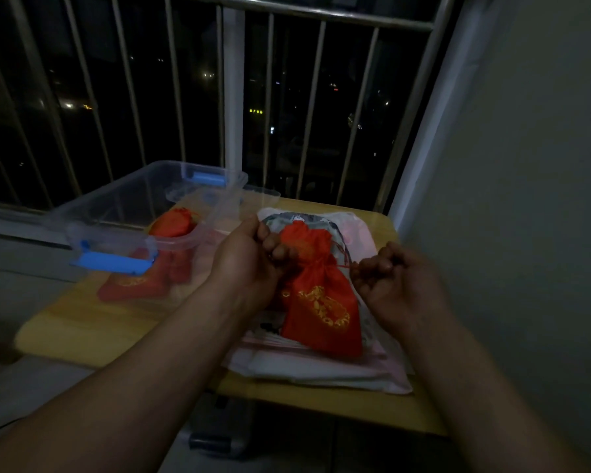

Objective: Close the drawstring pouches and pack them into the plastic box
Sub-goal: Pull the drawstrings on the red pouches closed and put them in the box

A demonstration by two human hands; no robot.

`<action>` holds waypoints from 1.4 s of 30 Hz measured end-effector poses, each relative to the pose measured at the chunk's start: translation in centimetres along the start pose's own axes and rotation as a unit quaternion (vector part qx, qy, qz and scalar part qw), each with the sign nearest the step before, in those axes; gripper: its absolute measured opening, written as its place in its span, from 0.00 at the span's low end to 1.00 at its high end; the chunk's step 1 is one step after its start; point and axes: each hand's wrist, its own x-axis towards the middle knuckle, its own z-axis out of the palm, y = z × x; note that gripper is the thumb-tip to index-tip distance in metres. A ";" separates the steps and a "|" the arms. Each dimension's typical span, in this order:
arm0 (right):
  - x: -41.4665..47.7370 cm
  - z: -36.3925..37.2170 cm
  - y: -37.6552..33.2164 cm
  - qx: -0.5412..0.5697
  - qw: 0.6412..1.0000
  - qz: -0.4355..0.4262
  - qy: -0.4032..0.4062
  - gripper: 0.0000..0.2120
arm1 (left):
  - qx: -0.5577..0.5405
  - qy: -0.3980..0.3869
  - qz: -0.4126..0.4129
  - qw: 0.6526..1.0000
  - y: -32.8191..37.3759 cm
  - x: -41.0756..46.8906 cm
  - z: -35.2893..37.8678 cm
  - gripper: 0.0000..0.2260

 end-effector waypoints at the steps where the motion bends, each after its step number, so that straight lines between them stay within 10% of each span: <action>1: 0.0 0.2 0.1 -0.012 1.000 0.001 0.002 0.16 | 0.011 -0.005 -0.003 1.000 0.0 0.0 0.1 0.21; 5: 0.2 0.8 0.6 -0.116 0.993 -0.020 0.004 0.16 | 0.185 -0.054 0.066 0.979 -0.2 -0.4 0.3 0.20; 10: 0.1 1.4 -0.4 -0.222 0.970 -0.084 -0.045 0.13 | 0.526 -0.124 0.191 0.819 -0.1 -1.3 0.4 0.20; 15: -0.8 2.2 -0.9 -0.306 0.936 -0.153 -0.082 0.12 | 0.622 -0.226 0.167 0.731 -1.0 -1.7 0.2 0.17; 26: -3.4 1.6 1.8 -0.477 0.860 0.019 -0.183 0.06 | 0.491 -0.153 0.121 0.849 -0.7 -1.3 -0.3 0.16; 35: -2.7 0.6 3.5 -0.511 0.849 -0.083 -0.107 0.03 | 0.580 -0.126 0.187 0.783 -1.2 -1.3 -0.4 0.17; 42: -2.9 1.2 4.1 -0.552 0.810 -0.168 -0.103 0.06 | 0.526 -0.106 0.195 0.821 -1.0 -1.9 0.0 0.15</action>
